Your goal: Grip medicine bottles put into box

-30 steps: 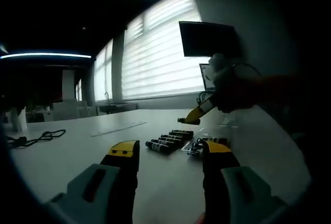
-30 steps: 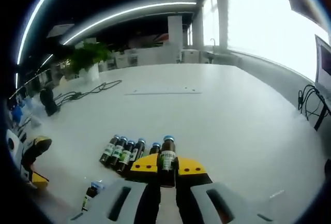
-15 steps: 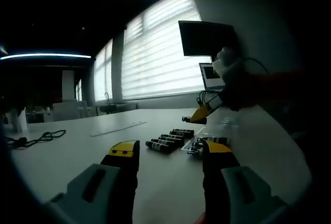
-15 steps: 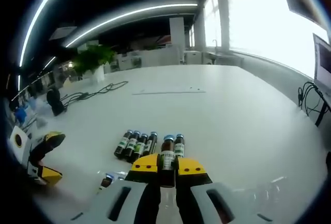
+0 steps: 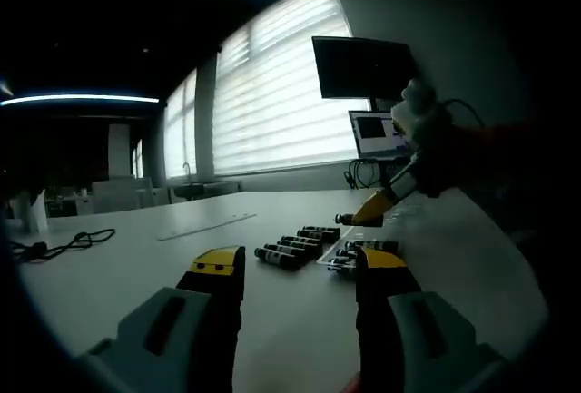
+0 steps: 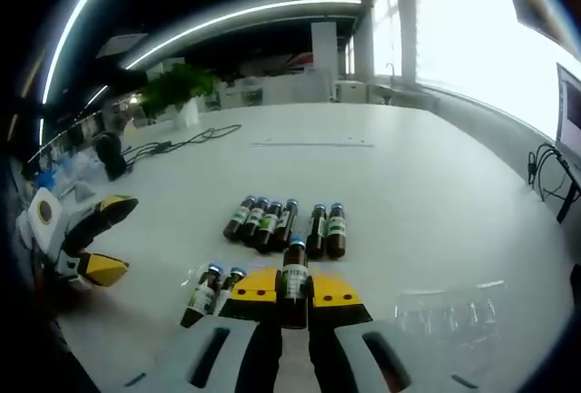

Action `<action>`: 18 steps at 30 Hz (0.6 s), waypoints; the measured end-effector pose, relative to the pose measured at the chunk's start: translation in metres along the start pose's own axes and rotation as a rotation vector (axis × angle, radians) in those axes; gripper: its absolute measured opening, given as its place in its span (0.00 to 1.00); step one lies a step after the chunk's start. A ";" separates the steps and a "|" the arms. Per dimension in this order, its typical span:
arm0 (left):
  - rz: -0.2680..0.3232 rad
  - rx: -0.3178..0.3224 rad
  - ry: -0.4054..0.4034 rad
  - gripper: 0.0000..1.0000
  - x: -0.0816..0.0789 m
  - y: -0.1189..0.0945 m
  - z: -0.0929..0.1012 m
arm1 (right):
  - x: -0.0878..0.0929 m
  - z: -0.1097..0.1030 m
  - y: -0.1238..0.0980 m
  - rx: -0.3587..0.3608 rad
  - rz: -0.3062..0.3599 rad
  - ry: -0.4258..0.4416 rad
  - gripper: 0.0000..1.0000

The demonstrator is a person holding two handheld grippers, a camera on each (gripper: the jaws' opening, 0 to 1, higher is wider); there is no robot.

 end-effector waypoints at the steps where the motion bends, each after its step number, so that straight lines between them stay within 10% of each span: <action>1: 0.000 0.000 0.000 0.42 0.000 0.000 0.000 | 0.003 -0.001 -0.001 0.000 -0.003 0.003 0.06; 18: -0.005 0.005 0.005 0.42 0.000 0.000 0.002 | 0.014 -0.014 -0.005 -0.014 -0.011 0.034 0.07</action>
Point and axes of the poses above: the point that each gripper's makers call its tool centre point, and the gripper's own axes: y roughly forward along the fingers, z roughly to its right, x roughly out of its underside, the point moved 1 cm from there along -y, roughly backward along the fingers, and after that the axes turned 8 degrees about -x, right-handed, at the moved point
